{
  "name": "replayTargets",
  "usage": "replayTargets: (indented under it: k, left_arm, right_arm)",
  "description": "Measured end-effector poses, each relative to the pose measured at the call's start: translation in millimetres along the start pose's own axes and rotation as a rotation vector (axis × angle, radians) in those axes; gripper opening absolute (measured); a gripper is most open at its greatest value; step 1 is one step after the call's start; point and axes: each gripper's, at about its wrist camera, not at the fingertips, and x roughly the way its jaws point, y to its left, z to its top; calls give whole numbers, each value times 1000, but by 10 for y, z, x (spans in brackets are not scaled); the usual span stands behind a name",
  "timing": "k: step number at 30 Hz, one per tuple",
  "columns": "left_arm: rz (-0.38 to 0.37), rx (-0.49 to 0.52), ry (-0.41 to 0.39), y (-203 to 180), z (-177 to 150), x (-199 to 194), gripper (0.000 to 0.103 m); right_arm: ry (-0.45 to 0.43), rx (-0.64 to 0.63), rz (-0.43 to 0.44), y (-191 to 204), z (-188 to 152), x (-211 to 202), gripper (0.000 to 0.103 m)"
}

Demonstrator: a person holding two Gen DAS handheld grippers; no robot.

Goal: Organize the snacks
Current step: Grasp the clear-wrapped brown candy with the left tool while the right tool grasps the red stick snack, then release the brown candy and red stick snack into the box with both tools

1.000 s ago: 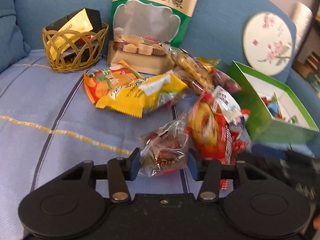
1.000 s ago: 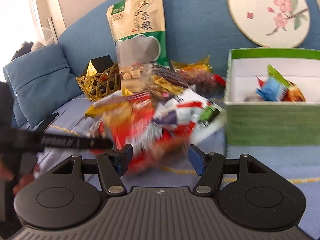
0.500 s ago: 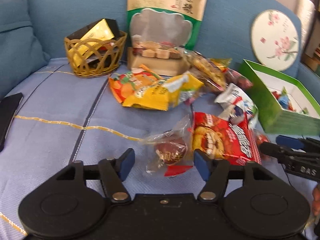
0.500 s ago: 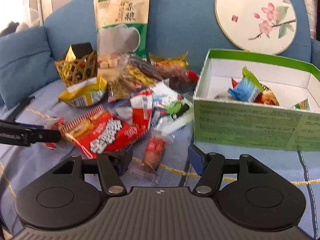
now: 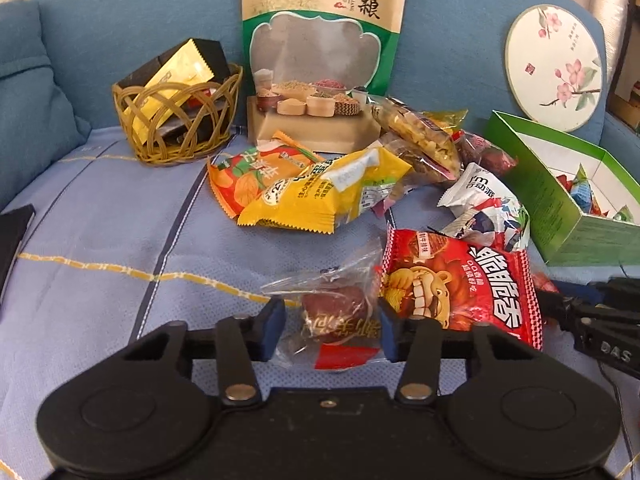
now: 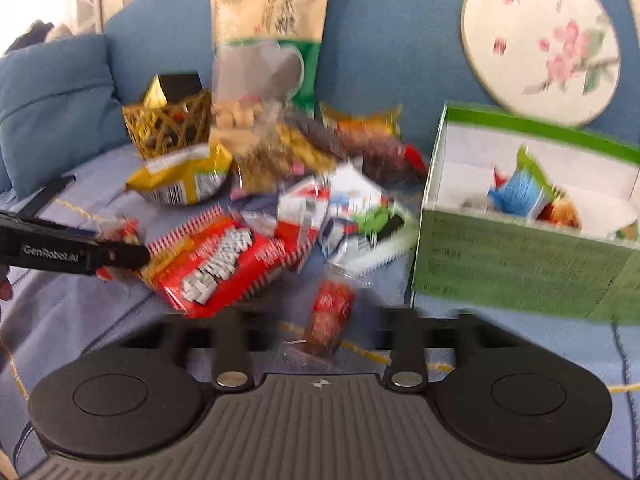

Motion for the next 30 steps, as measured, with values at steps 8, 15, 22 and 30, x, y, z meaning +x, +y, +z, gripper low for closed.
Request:
replayTargets:
  k: [8, 15, 22, 30]
  left_arm:
    - [-54, -23, -78, 5, 227, -539, 67]
    - [-195, 30, -112, -506, 593, -611, 67]
    - [-321, 106, -97, -1366, 864, -267, 67]
    - [-428, 113, -56, -2111, 1069, 213, 68]
  right_arm:
    - [-142, -31, 24, 23, 129, -436, 33]
    - [-287, 41, -69, -355, 301, -771, 33]
    - [-351, 159, -249, -994, 395, -966, 33]
    - [-337, 424, -376, -1778, 313, -963, 34]
